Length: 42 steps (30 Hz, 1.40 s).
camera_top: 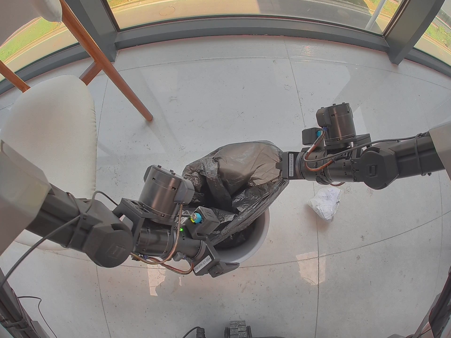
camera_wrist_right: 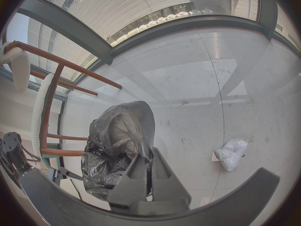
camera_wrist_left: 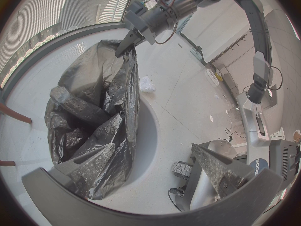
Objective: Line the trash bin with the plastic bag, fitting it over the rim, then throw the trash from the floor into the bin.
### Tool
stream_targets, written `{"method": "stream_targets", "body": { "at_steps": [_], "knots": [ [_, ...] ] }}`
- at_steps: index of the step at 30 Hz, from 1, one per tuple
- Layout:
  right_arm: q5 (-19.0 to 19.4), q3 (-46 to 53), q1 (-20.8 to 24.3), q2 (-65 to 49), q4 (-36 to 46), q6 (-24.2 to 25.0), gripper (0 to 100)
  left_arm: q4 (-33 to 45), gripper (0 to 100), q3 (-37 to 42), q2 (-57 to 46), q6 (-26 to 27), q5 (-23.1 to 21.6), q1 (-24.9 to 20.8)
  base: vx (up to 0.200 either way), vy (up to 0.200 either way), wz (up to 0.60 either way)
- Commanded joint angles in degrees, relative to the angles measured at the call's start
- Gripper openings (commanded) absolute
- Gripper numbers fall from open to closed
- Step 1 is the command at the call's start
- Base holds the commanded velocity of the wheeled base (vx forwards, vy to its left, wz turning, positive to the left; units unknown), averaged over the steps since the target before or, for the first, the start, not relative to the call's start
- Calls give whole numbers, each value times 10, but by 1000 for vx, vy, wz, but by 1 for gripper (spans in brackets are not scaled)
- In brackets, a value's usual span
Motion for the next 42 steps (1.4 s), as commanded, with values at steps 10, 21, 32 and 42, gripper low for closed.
{"method": "stream_targets", "body": {
  "at_steps": [10,21,32,42],
  "knots": [
    [0,9,6,-8,-1,1,0,-6,0,-65,97,6,1,7,0,0,0],
    [0,27,2,-11,-1,1,0,-1,0,-54,88,5,-1,9,0,0,0],
    [1,107,1,-20,-36,0,0,-6,0,41,67,0,0,-70,0,0,0],
    [2,149,1,-18,-57,-23,100,-5,0,35,67,-1,2,-73,0,0,0]
  ]
}}
